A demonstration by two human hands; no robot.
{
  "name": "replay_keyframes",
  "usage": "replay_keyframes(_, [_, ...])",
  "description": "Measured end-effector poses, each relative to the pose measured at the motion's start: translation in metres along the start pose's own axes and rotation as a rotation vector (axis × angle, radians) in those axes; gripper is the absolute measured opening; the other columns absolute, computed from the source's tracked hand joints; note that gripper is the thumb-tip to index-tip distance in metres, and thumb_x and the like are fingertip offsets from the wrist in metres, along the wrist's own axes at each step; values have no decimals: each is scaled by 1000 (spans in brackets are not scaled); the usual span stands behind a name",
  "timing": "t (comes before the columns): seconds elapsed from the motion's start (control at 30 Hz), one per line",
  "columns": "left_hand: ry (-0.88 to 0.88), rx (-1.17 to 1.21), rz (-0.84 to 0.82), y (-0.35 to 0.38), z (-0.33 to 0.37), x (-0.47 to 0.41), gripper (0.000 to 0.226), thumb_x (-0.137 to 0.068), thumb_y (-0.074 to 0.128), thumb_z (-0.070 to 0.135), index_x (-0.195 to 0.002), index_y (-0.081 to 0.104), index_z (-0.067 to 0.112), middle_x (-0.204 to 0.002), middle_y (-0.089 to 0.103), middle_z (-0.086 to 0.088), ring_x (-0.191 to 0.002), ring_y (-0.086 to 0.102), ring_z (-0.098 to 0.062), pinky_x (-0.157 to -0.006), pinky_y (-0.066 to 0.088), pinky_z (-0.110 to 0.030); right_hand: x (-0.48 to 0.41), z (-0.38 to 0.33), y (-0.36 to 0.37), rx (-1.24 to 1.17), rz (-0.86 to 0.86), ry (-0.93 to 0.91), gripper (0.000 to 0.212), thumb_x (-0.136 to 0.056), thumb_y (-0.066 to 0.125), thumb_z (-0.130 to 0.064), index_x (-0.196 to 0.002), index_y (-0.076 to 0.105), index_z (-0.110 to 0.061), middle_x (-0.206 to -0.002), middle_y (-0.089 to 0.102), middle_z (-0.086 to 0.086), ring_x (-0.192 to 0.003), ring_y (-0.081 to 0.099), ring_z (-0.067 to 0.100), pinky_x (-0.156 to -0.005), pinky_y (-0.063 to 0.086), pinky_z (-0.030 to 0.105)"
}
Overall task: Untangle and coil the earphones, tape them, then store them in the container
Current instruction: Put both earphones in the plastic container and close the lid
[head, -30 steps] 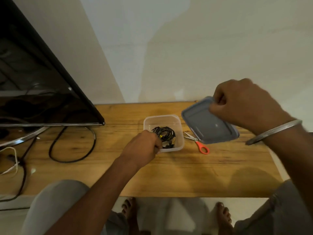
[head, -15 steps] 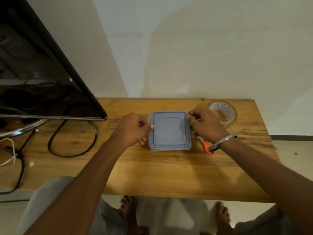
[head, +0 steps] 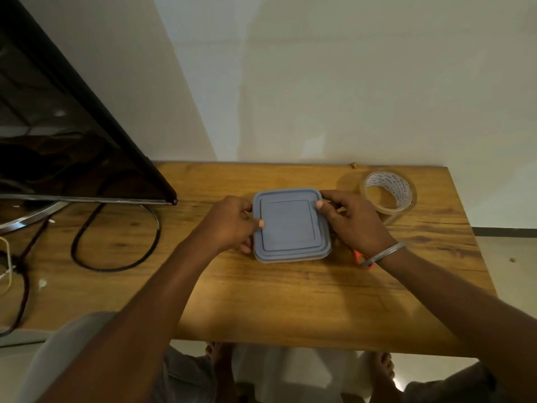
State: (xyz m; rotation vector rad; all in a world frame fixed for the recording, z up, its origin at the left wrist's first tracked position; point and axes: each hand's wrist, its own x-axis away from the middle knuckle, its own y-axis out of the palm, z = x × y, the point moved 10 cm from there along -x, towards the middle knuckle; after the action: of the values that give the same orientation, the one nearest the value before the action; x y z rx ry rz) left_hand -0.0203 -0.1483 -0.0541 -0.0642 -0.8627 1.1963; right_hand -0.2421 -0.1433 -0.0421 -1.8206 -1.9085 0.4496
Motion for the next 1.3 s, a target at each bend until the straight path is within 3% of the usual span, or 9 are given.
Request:
replay_keyframes(0.27, [103, -12, 67, -2, 11, 4, 70, -94, 62, 3, -152, 33, 29, -93, 54, 8, -73, 67, -23, -62, 61, -44, -5, 11, -2, -84, 44, 35, 42, -97, 64, -22, -139, 59, -25, -100, 66, 13, -49, 58, 6, -41, 48, 20])
replay_keyframes(0.47, [147, -249, 60, 4, 15, 9, 74, -97, 56, 13, -156, 15, 34, -130, 56, -6, -95, 66, -30, -74, 60, -50, -2, 6, 2, 67, 27, 1, 45, -100, 58, -27, -144, 53, -21, -109, 67, 2, -91, 61, 13, -75, 52, 29])
replay_keyframes(0.67, [151, -17, 168, -11, 12, 3, 67, -96, 61, 12, -153, 32, 31, -102, 56, 6, -90, 68, -30, -68, 61, -50, 1, 4, 5, 25, -79, 58, 54, -101, 54, -34, -153, 38, -27, -117, 63, 3, -58, 70, 15, -52, 55, 20])
replay_keyframes(0.77, [183, -35, 319, -30, 13, 3, 63, -92, 69, 27, -149, 43, 23, -100, 63, 2, -94, 67, -27, -75, 59, -51, 6, -3, 12, 136, -159, 45, 80, -95, 62, -41, -159, 16, -27, -123, 57, -5, -81, 71, 17, -73, 59, 29])
replay_keyframes(0.83, [82, 6, 221, -26, 4, 0, 56, -89, 72, 33, -139, 53, 18, -111, 67, -6, -86, 70, -26, -67, 62, -48, 9, -5, 15, 155, -182, 71, 94, -90, 70, -42, -160, 9, -29, -131, 56, -5, -95, 70, 18, -85, 58, 39])
replay_keyframes(0.97, [-108, 44, -120, 0, -17, 2, 56, -86, 77, 18, -137, 54, 11, -100, 69, -15, -69, 70, -23, -60, 62, -34, 21, 4, 27, -69, -289, 268, 80, -89, 74, -31, -155, 29, -32, -110, 64, -2, -76, 75, 26, -66, 63, 37])
replay_keyframes(1.07, [-94, 100, -124, 1, -20, 0, 54, -86, 74, 12, -137, 55, 6, -95, 70, -19, -63, 70, -22, -58, 62, -31, 26, 5, 35, -239, -323, 311, 59, -91, 71, -21, -146, 48, -28, -92, 71, 3, -74, 75, 26, -74, 63, 47])
replay_keyframes(1.2, [-96, 157, -103, 3, -23, -1, 47, -88, 72, 9, -132, 58, 2, -95, 70, -23, -61, 68, -21, -56, 61, -31, 28, 5, 37, -315, -299, 317, 55, -93, 68, -14, -144, 49, -26, -86, 71, 2, -60, 72, 13, -62, 63, 32])
replay_keyframes(1.3, [-97, 164, -88, 5, -25, -1, 46, -89, 71, 7, -132, 57, -2, -99, 69, -28, -58, 66, -21, -54, 60, -31, 25, 8, 36, -238, -252, 285, 55, -94, 69, -18, -144, 49, -29, -81, 69, -2, -56, 69, 19, -65, 63, 42])
